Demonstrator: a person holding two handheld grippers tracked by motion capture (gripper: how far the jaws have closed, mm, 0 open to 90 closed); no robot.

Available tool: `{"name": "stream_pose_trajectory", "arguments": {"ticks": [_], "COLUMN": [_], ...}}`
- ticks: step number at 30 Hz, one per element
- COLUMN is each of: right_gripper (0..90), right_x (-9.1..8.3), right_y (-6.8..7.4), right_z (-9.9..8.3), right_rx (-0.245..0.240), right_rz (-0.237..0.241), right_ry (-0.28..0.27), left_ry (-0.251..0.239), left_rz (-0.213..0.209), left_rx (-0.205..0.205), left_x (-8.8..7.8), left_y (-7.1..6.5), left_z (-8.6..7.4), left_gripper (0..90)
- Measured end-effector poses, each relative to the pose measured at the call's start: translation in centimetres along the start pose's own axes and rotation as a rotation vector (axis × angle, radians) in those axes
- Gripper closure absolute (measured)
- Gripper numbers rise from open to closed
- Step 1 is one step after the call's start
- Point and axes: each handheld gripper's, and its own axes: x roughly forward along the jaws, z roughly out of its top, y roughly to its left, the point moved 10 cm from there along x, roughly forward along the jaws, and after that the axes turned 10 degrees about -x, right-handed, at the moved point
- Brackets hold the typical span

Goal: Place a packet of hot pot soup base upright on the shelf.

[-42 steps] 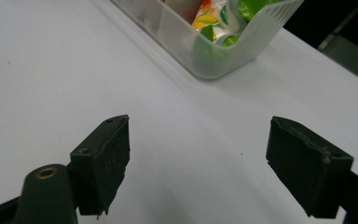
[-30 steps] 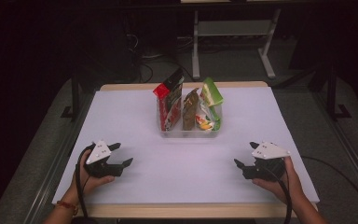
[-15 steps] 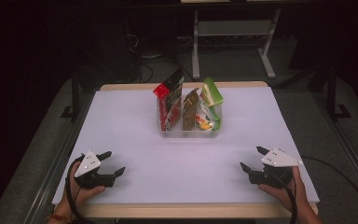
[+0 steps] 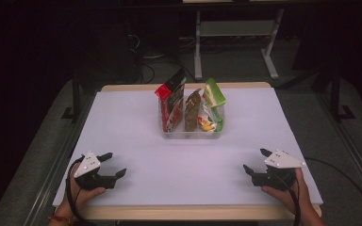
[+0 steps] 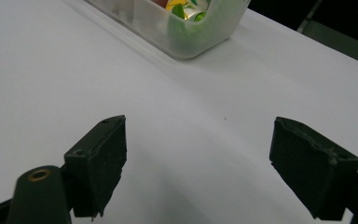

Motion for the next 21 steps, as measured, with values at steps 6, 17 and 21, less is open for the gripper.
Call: {"name": "stream_pose_trajectory", "arguments": {"ticks": [6,17,21], "right_gripper": [18.4,18.7,18.6], "right_x": [0.05,0.38,0.37], "right_y": [-0.03,0.49,0.47], "right_z": [0.18,0.32,0.33], "right_rx": [-0.001,-0.012,-0.006], "right_rz": [0.003,0.020,0.023], "right_ry": [-0.007,-0.001,-0.004], "left_ry": [0.001,-0.007,0.000], "left_rz": [0.007,0.015,0.020], "left_rx": [0.004,-0.002,-0.003], "left_x": [-0.02,-0.19,-0.14], "left_y": [0.01,0.18,0.24], "left_z": [-0.03,-0.04,-0.06], "left_gripper": [18.0,18.0,17.9]}}
